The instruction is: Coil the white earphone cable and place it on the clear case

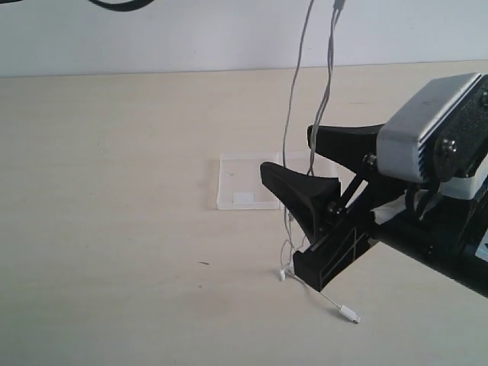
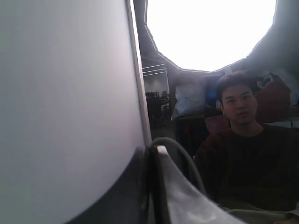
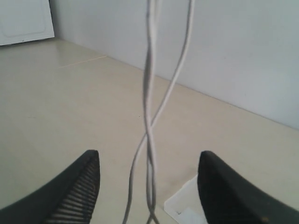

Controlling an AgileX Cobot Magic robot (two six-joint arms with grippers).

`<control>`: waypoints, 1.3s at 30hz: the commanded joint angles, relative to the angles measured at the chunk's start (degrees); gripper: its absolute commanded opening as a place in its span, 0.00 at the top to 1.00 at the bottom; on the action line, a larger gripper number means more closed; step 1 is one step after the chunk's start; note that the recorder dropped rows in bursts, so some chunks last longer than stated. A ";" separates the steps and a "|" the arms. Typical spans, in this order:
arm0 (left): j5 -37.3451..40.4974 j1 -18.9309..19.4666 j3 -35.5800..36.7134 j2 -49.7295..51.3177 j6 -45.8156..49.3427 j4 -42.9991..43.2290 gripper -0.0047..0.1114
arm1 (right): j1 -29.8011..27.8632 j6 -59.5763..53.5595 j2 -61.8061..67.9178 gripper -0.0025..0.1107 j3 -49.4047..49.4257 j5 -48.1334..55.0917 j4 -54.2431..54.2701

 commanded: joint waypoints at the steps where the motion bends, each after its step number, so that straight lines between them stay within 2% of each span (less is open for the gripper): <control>1: -0.48 0.16 0.23 0.13 -0.56 0.11 0.96 | 0.13 0.97 2.06 0.46 -0.36 -3.77 -0.60; 7: -3.95 0.16 3.21 0.13 1.58 -0.20 0.96 | 0.13 0.97 2.46 0.46 -0.36 -5.51 -0.60; 13: -6.32 0.65 4.42 0.13 4.79 -4.06 0.96 | 0.13 0.97 3.02 0.46 -0.36 -4.87 -0.60; 25: -6.09 0.65 4.42 0.13 6.59 -6.12 0.96 | 0.13 1.87 5.04 0.47 -0.36 -4.39 -0.60; 26: -6.09 0.65 4.42 0.13 6.59 -6.12 0.96 | 0.13 1.87 5.04 0.48 -0.36 -4.39 -0.60; 28: -6.09 0.65 4.42 0.13 6.59 -6.12 0.96 | 0.13 1.87 5.04 0.60 -0.36 -4.39 -0.60; 29: -6.09 0.65 4.42 0.13 6.59 -6.12 0.96 | 0.13 1.87 5.04 0.71 -0.36 -4.39 -0.60; 30: -6.09 0.65 4.42 0.13 6.59 -6.12 0.96 | 0.13 1.87 5.04 0.78 -0.36 -4.39 -0.60; 31: -6.09 0.65 4.42 0.13 6.59 -6.12 0.96 | 0.13 0.62 5.04 0.92 -0.36 -4.28 -0.60; 32: -6.09 0.65 4.42 0.13 6.59 -6.12 0.96 | 0.13 0.33 5.04 0.98 -0.36 -4.28 -0.60; 37: -4.78 0.65 4.42 0.13 7.47 -6.12 0.96 | 0.13 0.33 5.04 0.98 -0.36 -4.05 -0.60; 39: 0.02 0.65 4.42 0.01 7.23 -6.12 0.96 | 0.13 0.33 5.04 0.98 -0.36 -2.76 -0.60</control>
